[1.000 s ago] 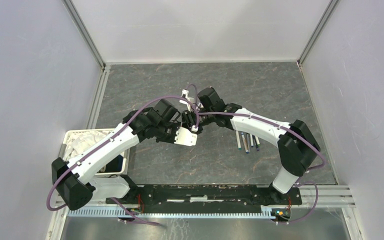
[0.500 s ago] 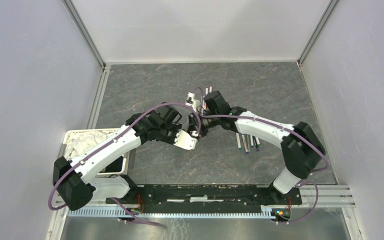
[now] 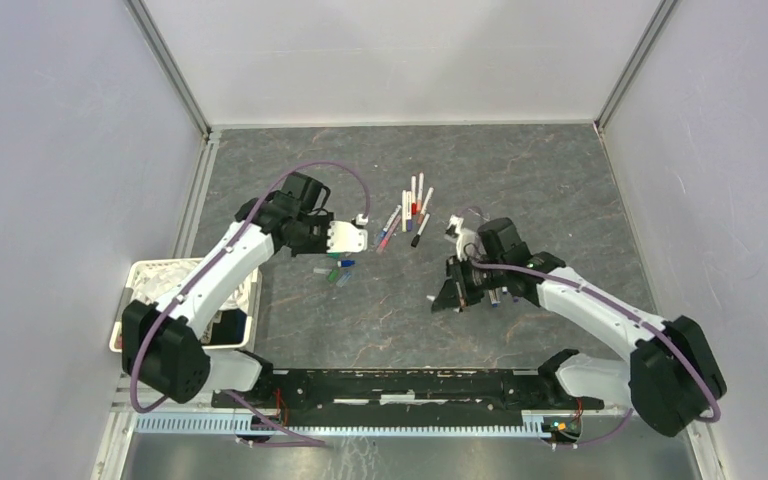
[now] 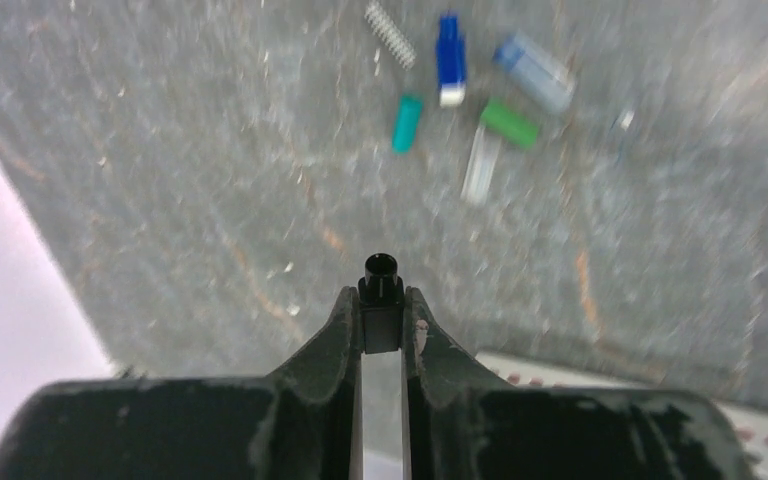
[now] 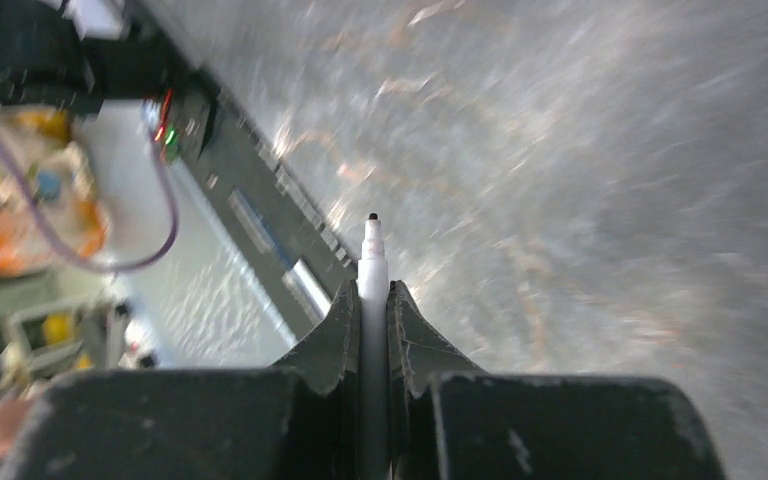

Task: Open the pen caps
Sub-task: Open the pen cap from the pen, then place the pen cap at the center of the board.

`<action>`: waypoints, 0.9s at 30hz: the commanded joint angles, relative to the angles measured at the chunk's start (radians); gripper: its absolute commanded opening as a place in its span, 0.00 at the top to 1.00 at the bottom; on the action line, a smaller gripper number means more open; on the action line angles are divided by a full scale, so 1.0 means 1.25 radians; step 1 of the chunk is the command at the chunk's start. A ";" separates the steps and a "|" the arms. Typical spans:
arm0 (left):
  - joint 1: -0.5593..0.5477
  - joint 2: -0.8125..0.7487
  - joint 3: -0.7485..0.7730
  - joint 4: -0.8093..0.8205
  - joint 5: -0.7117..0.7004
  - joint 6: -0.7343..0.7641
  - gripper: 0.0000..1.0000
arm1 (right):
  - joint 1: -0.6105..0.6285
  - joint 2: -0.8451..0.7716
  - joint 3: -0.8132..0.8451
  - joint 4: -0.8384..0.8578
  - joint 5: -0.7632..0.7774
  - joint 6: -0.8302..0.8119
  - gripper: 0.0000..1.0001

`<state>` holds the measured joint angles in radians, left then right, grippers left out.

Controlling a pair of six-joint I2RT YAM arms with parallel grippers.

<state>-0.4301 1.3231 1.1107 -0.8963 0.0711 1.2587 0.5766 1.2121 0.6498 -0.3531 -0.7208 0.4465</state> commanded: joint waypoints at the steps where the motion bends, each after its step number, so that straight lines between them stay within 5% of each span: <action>1: -0.036 0.055 0.015 0.051 0.168 -0.248 0.97 | -0.049 -0.060 0.060 0.011 0.233 -0.029 1.00; 7: -0.088 0.134 -0.076 0.217 0.137 -0.341 0.97 | -0.094 -0.124 0.031 0.046 0.547 -0.031 1.00; 15: -0.097 0.265 -0.091 0.308 0.054 -0.378 0.86 | -0.102 -0.132 -0.076 0.202 0.750 -0.042 1.00; 24: -0.103 0.239 -0.055 0.267 0.075 -0.422 0.38 | -0.101 -0.027 -0.108 0.314 0.725 -0.019 1.00; 25: -0.103 0.232 -0.042 0.251 0.079 -0.430 0.26 | -0.101 -0.019 -0.111 0.319 0.725 -0.015 1.00; 27: -0.103 0.219 -0.009 0.217 0.086 -0.447 0.22 | -0.101 -0.005 -0.115 0.330 0.729 -0.015 1.00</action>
<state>-0.5526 1.6642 1.0092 -0.5758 0.1524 0.7738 0.4507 1.1820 0.5167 -0.0410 0.1627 0.4129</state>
